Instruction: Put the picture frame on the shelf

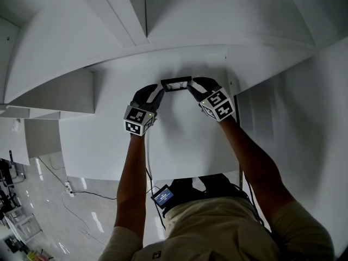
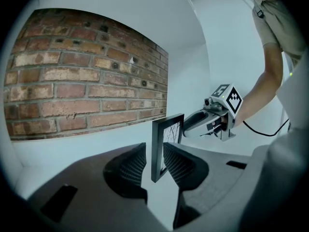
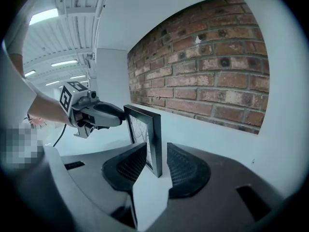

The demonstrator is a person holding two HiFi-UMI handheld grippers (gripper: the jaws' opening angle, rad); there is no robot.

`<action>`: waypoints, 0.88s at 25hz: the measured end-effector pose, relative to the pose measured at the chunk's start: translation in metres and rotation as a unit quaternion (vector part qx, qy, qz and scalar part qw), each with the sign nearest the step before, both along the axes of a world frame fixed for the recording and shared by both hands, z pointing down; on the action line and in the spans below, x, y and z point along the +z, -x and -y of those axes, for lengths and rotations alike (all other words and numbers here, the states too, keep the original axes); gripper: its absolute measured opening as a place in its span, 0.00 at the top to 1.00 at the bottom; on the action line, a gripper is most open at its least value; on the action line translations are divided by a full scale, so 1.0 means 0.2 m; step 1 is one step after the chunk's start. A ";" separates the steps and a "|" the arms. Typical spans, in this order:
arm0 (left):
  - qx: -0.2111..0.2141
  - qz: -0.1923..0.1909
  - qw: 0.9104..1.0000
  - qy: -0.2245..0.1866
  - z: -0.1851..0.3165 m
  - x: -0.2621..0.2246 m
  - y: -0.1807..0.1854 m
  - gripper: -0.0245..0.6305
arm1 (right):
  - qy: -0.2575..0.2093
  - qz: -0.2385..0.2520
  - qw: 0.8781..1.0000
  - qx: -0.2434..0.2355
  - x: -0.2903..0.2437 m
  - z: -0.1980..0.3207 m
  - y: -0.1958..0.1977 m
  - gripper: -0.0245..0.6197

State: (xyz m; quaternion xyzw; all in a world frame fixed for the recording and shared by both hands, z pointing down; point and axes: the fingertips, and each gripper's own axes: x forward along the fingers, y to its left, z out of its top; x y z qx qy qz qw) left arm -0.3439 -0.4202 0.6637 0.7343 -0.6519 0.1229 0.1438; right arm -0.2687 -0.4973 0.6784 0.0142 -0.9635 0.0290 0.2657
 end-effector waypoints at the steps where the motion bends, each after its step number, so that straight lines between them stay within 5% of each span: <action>1: 0.000 0.000 1.000 -0.002 -0.02 -0.02 0.00 0.82 | 0.000 0.001 1.000 0.003 -0.02 0.00 -0.01 0.79; 14: 0.002 0.012 0.999 -0.030 -0.45 -0.55 -0.21 0.83 | 0.026 0.043 0.998 0.048 -0.49 -0.23 -0.32 0.80; 22: -0.023 0.005 0.997 -0.070 -0.79 -0.94 -0.40 0.90 | 0.061 0.101 0.992 0.049 -0.92 -0.41 -0.55 0.92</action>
